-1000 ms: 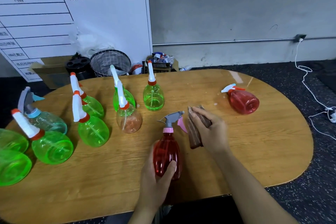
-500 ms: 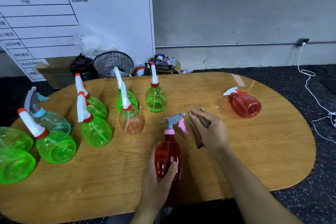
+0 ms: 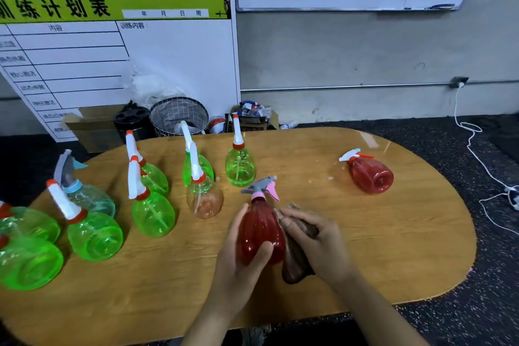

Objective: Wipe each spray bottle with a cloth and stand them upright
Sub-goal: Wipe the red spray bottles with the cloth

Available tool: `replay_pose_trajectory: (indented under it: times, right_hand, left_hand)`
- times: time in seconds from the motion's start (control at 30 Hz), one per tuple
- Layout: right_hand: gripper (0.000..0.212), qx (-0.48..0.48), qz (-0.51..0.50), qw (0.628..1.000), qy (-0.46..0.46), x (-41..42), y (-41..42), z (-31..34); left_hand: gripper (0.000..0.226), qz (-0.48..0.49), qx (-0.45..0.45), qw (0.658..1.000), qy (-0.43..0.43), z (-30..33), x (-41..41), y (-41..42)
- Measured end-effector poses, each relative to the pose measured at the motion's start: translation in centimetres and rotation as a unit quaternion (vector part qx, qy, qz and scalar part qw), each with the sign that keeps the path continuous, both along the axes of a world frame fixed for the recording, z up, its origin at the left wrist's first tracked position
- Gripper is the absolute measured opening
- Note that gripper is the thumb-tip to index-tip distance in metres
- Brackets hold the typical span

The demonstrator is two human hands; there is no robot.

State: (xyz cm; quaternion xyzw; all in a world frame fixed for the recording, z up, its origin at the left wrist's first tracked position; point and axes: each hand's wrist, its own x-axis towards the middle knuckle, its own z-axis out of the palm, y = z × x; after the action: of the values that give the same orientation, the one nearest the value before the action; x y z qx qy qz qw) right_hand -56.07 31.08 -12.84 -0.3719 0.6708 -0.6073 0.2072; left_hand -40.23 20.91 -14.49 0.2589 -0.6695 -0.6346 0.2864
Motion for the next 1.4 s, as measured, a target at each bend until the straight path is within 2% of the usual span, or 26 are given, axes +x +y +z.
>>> replay_pose_trajectory:
  times: [0.17, 0.23, 0.3, 0.37, 0.47, 0.53, 0.6, 0.67, 0.83, 1.1, 1.3, 1.4]
  right_hand:
    - [0.018, -0.047, -0.036, 0.991, -0.118, 0.3, -0.5, 2.5]
    - [0.017, -0.053, -0.034, 0.988, -0.144, 0.4, -0.3, 3.1]
    - [0.018, -0.057, -0.029, 0.988, -0.142, 0.6, 0.0, 3.3]
    - [0.02, -0.059, -0.05, 0.994, -0.074, 0.9, 0.6, 3.1]
    - [0.024, -0.053, -0.056, 0.992, 0.103, 1.3, 2.2, 2.2]
    - [0.028, -0.023, -0.057, 0.968, 0.242, 1.5, 2.9, 1.5]
    - [0.038, 0.005, -0.089, 0.946, 0.313, 1.4, 3.0, 1.3]
    - [0.045, 0.019, -0.114, 0.937, 0.33, 1.6, 2.6, 1.8]
    - [0.042, 0.02, -0.111, 0.927, 0.359, 2.9, 1.2, 3.2]
    - [0.026, 0.019, -0.014, 0.917, 0.398, 3.9, 2.7, 2.5]
    - [0.03, 0.045, -0.102, 0.913, 0.391, 2.7, 2.6, 3.7]
    - [0.034, 0.046, -0.103, 0.919, 0.379, 3.2, 1.4, 4.5]
  left_hand:
    - [0.121, -0.038, -0.119, 0.99, -0.066, 1.2, 0.8, 0.0]
    - [0.116, -0.022, -0.174, 0.981, -0.086, 1.6, 0.7, 0.0]
    - [0.101, 0.003, -0.212, 0.973, -0.092, 1.7, 0.6, -0.1]
    - [0.093, 0.035, -0.22, 0.97, -0.098, 2.0, 0.6, -0.1]
    - [0.093, 0.061, -0.216, 0.969, -0.104, 2.5, 0.7, 0.0]
    - [0.093, 0.068, -0.219, 0.967, -0.109, 2.7, 0.9, 0.2]
    - [0.094, 0.078, -0.22, 0.966, -0.109, 2.9, 1.0, 0.6]
    - [0.096, 0.083, -0.211, 0.968, -0.108, 3.1, 1.0, 1.0]
    - [0.1, 0.069, -0.217, 0.966, -0.12, 3.7, 0.7, 1.6]
    - [0.088, 0.098, -0.188, 0.972, -0.099, 3.6, 1.5, 0.1]
    - [0.1, 0.076, -0.22, 0.967, -0.1, 3.7, 1.5, 0.8]
    - [0.097, 0.072, -0.23, 0.965, -0.103, 4.0, 1.0, 1.4]
